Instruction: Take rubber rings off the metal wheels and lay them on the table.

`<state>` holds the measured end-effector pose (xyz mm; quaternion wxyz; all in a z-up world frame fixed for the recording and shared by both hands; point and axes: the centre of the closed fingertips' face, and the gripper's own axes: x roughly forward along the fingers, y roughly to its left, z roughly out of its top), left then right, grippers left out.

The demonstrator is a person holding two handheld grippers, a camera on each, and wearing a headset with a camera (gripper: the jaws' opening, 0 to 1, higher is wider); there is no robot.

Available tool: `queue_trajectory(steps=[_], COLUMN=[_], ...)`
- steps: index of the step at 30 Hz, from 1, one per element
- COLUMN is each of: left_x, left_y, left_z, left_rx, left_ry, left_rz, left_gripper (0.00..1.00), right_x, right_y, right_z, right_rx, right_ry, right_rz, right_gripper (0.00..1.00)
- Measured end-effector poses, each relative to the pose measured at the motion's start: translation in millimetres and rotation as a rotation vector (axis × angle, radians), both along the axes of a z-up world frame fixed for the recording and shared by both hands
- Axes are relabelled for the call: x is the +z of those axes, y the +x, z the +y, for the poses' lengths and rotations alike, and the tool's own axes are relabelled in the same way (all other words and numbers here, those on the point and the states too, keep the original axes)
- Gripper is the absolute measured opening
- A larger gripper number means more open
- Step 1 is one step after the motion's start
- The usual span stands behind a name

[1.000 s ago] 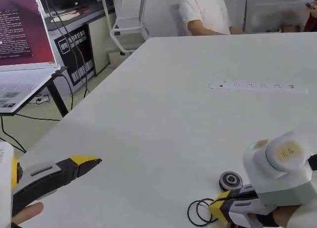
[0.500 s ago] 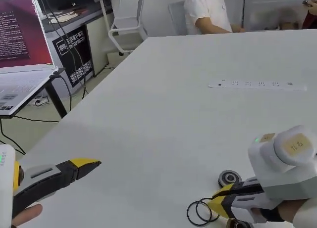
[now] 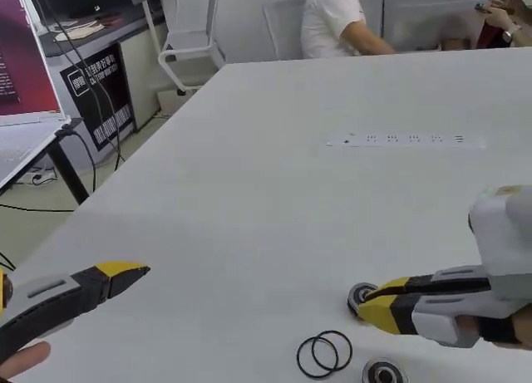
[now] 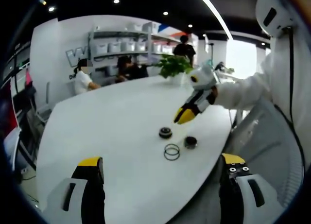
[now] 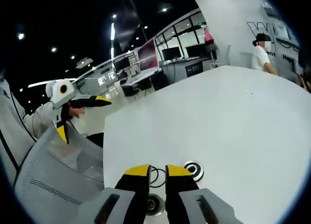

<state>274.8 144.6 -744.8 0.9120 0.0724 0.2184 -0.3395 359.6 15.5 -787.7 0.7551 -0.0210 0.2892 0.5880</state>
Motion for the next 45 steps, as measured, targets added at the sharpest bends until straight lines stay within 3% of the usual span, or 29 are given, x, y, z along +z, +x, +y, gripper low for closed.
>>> queue_trajectory(steps=[7, 15, 17, 21, 25, 27, 30, 36, 42, 45], left_x=[1.6, 4.1, 4.9, 7.9, 11.3, 12.8, 17.3, 25.0, 33.6, 34.2], left_y=[3.6, 9.6, 11.5, 15.0, 19.6, 22.0, 26.6, 36.9, 50.6, 58.0], left_z=[4.5, 6.6, 6.2, 5.0, 3.9, 3.2, 1.5, -4.1, -13.7, -23.1], left_rx=[-0.006, -0.013, -0.015, -0.022, -0.031, -0.034, -0.040, -0.082, -0.120, -0.155], left_ry=[-0.001, 0.000, 0.001, 0.002, 0.005, 0.001, -0.014, 0.015, 0.021, 0.028], left_rz=[-0.003, -0.014, -0.017, -0.023, -0.031, -0.034, -0.042, -0.054, -0.071, -0.071], left_gripper=[1.00, 1.00, 1.00, 1.00, 1.00, 1.00, 1.00, 1.00, 1.00, 1.00], right_x=[19.6, 45.2, 49.9, 70.5, 85.5, 87.0, 86.4, 69.2, 47.1, 38.9], right_y=[5.8, 12.1, 13.7, 16.8, 20.9, 21.0, 20.1, 18.8, 16.8, 17.5], right_z=[-11.2, -26.3, -32.1, -42.3, -51.9, -55.6, -57.3, -62.8, -65.6, -66.2], right_rx=[-0.049, -0.074, -0.086, -0.116, -0.137, -0.135, -0.134, -0.103, -0.071, -0.055], right_ry=[0.041, 0.089, 0.095, 0.157, 0.169, 0.154, 0.152, 0.069, -0.012, -0.016], right_rz=[-0.039, -0.142, -0.150, -0.179, -0.235, -0.259, -0.258, -0.287, -0.279, -0.270], right_gripper=[0.12, 0.22, 0.24, 0.25, 0.24, 0.20, 0.22, 0.24, 0.30, 0.32])
